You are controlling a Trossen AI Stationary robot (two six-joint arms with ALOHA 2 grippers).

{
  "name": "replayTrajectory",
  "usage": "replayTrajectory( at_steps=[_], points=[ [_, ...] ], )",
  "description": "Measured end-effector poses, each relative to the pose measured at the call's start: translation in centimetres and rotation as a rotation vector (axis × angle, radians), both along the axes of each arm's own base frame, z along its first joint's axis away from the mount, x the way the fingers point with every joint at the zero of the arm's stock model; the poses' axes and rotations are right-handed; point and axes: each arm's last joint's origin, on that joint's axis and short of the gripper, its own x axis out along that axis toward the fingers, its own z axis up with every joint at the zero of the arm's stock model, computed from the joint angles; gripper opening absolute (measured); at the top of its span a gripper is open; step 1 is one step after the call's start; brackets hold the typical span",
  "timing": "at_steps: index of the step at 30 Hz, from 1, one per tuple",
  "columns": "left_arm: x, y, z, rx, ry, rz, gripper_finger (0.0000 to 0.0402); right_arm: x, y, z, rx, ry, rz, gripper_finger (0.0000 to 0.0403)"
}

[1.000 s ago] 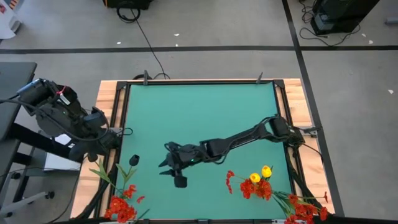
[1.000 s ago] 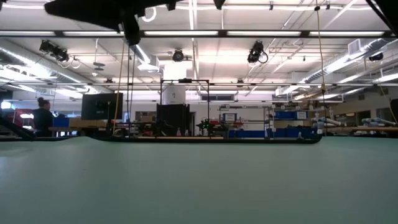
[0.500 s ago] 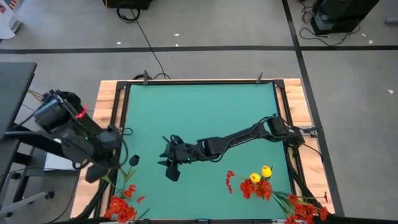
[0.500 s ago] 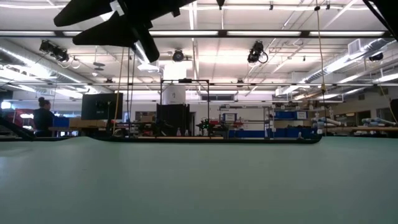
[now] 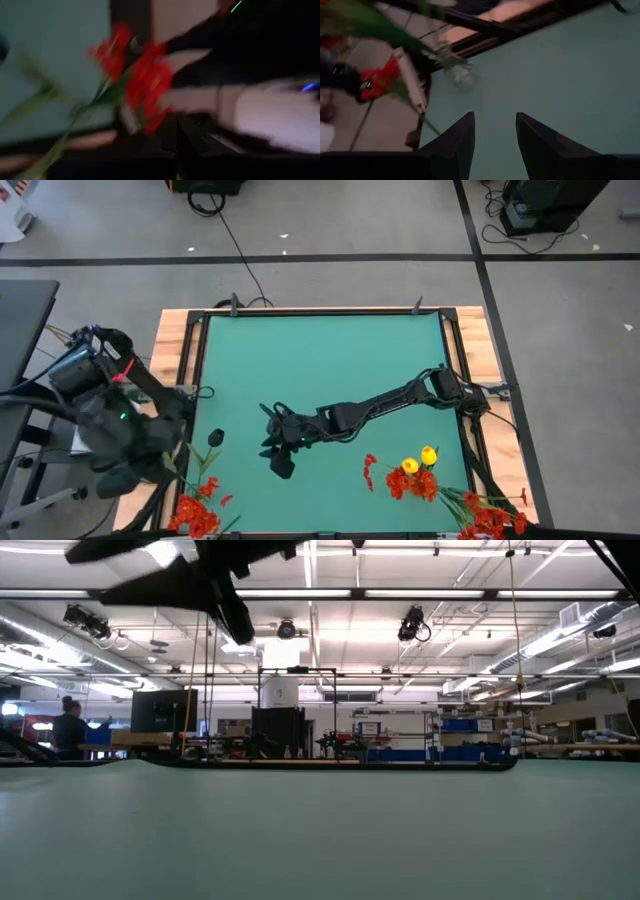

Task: Sort flowers into vase by color
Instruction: Adjust the transparent flower vase

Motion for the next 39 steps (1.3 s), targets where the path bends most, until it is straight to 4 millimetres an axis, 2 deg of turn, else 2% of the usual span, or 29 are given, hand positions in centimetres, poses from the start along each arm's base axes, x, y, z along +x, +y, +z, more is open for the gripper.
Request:
replayTrajectory(
  at_steps=[4, 7, 15, 20, 23, 26, 31, 33, 39],
  points=[
    [-1.4, 0.4, -0.9, 0.113, 0.108, -0.012, 0.0004, -0.2, 1.1, 0.0, -0.177, -0.061, 0.071, 0.0156],
    [-1.7, 0.2, -0.7, 0.108, 0.072, 0.031, 0.001, -0.4, 0.8, -0.4, -0.232, -0.024, 0.021, 0.0165],
    [-2.5, -0.1, -0.8, 0.154, 0.0, 0.131, 0.0067, 0.1, -0.3, -0.1, -0.2, -0.055, -0.066, 0.0181],
    [-2.0, -0.8, -1.1, 0.254, -0.121, 0.013, 0.0115, 0.4, -0.9, 0.3, -0.16, -0.091, -0.096, 0.0181],
    [-1.7, -1.2, -1.5, 0.292, -0.144, 0.022, 0.013, 0.5, -1.8, 0.1, -0.092, -0.06, -0.149, 0.0181],
    [-1.5, -1.3, -3.1, 0.359, -0.127, 0.03, 0.0131, 0.6, -2.5, 0.0, -0.048, -0.034, -0.2, 0.0181],
    [-2.1, -0.4, -7.7, 0.488, -0.03, 0.006, 0.0132, 0.5, -3.1, -0.3, 0.015, -0.005, -0.347, 0.0181],
    [-2.6, 0.4, -9.0, 0.479, -0.014, 0.016, 0.0132, 0.5, -3.2, -0.3, 0.037, -0.008, -0.381, 0.0181],
    [-3.7, 2.5, -11.3, 0.346, -0.068, 0.042, 0.0132, 0.5, -3.2, -0.3, 0.094, -0.005, -0.419, 0.0181]
  ],
)
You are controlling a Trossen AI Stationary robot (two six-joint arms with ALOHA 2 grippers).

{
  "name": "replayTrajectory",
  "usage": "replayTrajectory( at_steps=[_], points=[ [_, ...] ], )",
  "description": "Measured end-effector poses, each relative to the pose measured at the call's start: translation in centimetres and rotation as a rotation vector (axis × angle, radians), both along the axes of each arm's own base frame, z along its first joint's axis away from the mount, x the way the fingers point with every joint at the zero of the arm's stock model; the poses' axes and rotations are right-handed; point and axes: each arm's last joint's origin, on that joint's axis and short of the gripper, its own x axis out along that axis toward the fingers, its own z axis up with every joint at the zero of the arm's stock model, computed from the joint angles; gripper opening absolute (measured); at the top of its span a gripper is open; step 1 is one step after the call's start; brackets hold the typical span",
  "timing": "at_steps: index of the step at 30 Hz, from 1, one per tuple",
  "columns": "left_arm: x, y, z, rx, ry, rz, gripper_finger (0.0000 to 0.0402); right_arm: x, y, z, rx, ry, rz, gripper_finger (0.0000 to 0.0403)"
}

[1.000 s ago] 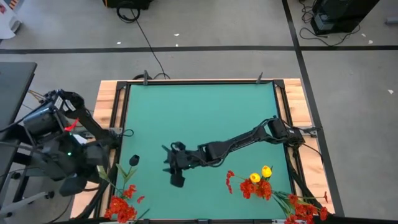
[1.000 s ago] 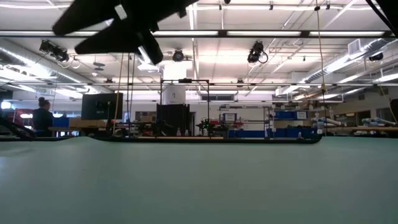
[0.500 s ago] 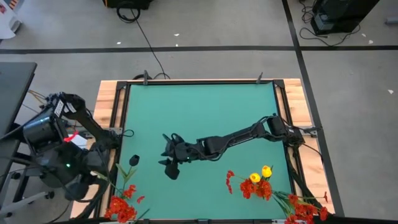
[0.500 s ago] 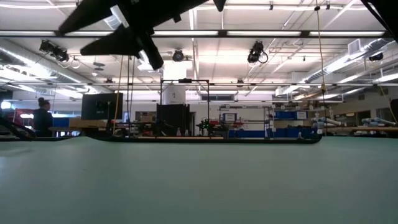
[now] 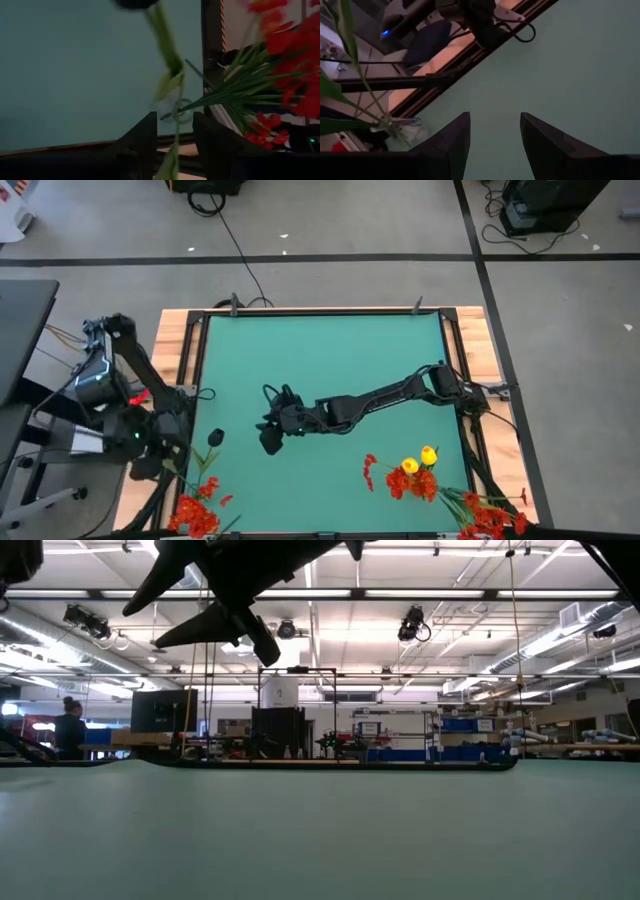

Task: Sort flowers into vase by color
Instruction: Adjust the transparent flower vase

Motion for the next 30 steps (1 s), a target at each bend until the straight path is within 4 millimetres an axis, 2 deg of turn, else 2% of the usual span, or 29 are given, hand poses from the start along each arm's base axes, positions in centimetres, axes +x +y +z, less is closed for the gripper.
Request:
replayTrajectory(
  at_steps=[3, 8, 14, 18, 22, 30],
  points=[
    [-0.2, 0.4, -1.7, -0.018, 0.011, 0.018, 0.0132, 0.0, 0.0, 0.0, 0.034, -0.004, -0.016, 0.0181],
    [-0.1, -0.4, -4.8, -0.066, 0.056, -0.017, 0.0132, 0.0, 0.1, 0.0, 0.083, -0.011, -0.05, 0.0181],
    [0.1, -0.6, -7.6, -0.023, 0.137, 0.005, 0.0132, -0.1, 0.5, 0.0, 0.093, -0.018, -0.078, 0.0181],
    [0.8, -0.9, -8.4, -0.068, 0.133, 0.021, 0.0132, -0.1, 0.5, 0.0, 0.113, -0.02, -0.087, 0.0181],
    [1.6, -1.4, -8.3, -0.108, 0.082, -0.01, 0.0132, -0.1, 0.5, 0.0, 0.118, -0.021, -0.09, 0.0181],
    [3.1, -2.7, -9.7, -0.046, 0.151, -0.145, 0.0132, -0.2, 0.7, 0.0, 0.156, -0.025, -0.098, 0.0181]
  ],
)
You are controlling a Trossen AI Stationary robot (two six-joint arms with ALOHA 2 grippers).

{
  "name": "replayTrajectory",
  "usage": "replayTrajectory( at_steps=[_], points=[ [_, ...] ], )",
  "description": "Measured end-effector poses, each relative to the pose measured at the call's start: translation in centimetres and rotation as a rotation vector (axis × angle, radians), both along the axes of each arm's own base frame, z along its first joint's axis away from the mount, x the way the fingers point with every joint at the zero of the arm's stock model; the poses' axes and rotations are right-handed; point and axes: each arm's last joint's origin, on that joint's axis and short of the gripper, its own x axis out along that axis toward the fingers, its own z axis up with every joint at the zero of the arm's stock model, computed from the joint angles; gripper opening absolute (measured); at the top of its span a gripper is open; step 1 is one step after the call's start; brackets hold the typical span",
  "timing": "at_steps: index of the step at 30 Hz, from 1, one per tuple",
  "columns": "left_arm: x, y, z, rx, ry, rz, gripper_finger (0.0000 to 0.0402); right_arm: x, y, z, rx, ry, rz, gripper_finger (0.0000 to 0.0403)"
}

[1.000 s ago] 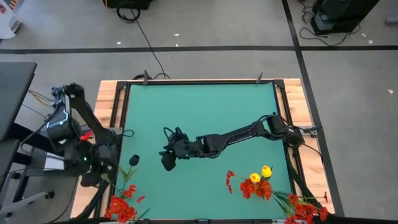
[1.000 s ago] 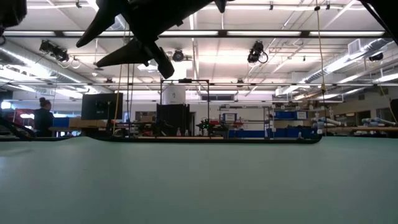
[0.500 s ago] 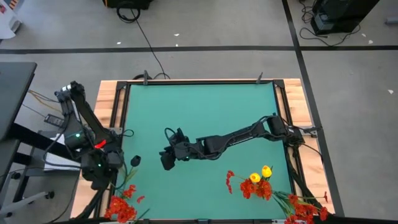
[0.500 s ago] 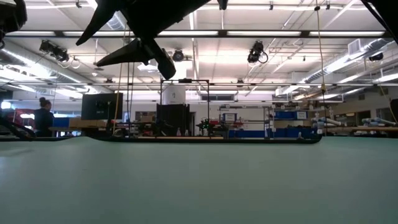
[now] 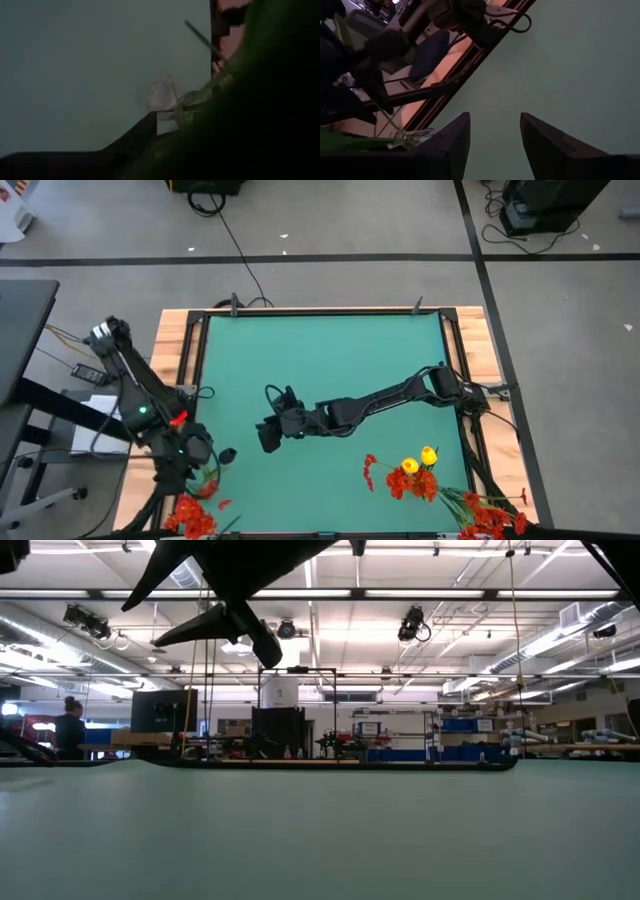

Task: Sort flowers into vase by color
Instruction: Adjust the transparent flower vase

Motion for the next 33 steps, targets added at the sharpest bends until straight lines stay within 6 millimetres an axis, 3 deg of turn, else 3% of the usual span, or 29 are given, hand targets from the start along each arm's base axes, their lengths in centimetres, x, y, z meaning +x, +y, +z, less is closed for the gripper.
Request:
replayTrajectory(
  at_steps=[9, 18, 26, 33],
  points=[
    [1.8, -0.8, -1.1, 0.013, 0.021, -0.076, 0.0132, -0.2, 0.8, 0.0, 0.026, -0.003, 0.006, 0.0181],
    [1.6, -0.9, -2.5, 0.01, 0.107, -0.108, 0.0132, -0.4, 1.7, 0.0, 0.032, -0.004, 0.02, 0.0181],
    [1.7, -1.2, -2.5, -0.016, 0.083, -0.113, 0.0132, -0.4, 1.8, 0.0, 0.031, -0.005, 0.02, 0.0181],
    [1.5, -1.1, -3.8, -0.013, 0.104, -0.102, 0.0132, -0.4, 1.8, 0.0, 0.031, -0.005, 0.02, 0.0181]
  ],
)
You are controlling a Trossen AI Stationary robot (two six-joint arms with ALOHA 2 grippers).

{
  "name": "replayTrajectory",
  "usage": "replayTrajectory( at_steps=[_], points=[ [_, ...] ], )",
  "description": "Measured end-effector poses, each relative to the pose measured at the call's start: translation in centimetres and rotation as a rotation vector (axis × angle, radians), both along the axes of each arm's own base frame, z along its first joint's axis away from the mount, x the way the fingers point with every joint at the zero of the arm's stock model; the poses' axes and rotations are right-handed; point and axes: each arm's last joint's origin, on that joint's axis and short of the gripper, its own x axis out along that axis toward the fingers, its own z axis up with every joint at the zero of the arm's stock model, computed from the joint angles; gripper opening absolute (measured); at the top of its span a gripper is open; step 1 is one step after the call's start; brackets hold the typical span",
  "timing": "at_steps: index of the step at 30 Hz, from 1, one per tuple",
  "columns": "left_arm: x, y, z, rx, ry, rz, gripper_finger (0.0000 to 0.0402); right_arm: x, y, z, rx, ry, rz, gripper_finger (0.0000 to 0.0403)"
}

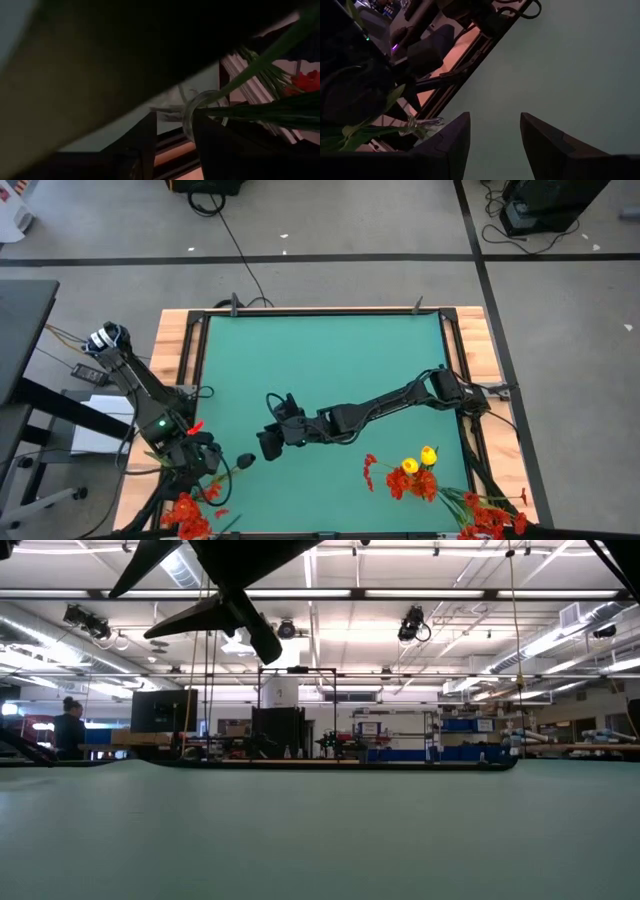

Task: Sort flowers into vase by color
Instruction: Adjust the transparent flower vase

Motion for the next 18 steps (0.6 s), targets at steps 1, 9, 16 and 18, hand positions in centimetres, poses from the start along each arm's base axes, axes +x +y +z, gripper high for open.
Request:
replayTrajectory(
  at_steps=[1, 9, 16, 18],
  points=[
    [0.01, -0.02, -0.11, -0.004, -0.002, 0.0, 0.0132, 0.0, 0.0, 0.0, 0.0, 0.0, 0.0, 0.0181],
    [0.02, -0.08, -0.25, -0.017, -0.007, -0.023, 0.0132, 0.0, 0.0, 0.0, 0.0, 0.0, 0.0, 0.0181],
    [-0.32, -0.31, -0.25, -0.018, -0.006, -0.046, 0.0132, 0.01, -0.06, 0.0, -0.006, 0.001, 0.002, 0.0181],
    [-0.38, -0.34, -0.25, -0.017, -0.005, -0.049, 0.0132, 0.01, -0.06, 0.0, -0.01, 0.002, 0.004, 0.0181]
  ],
)
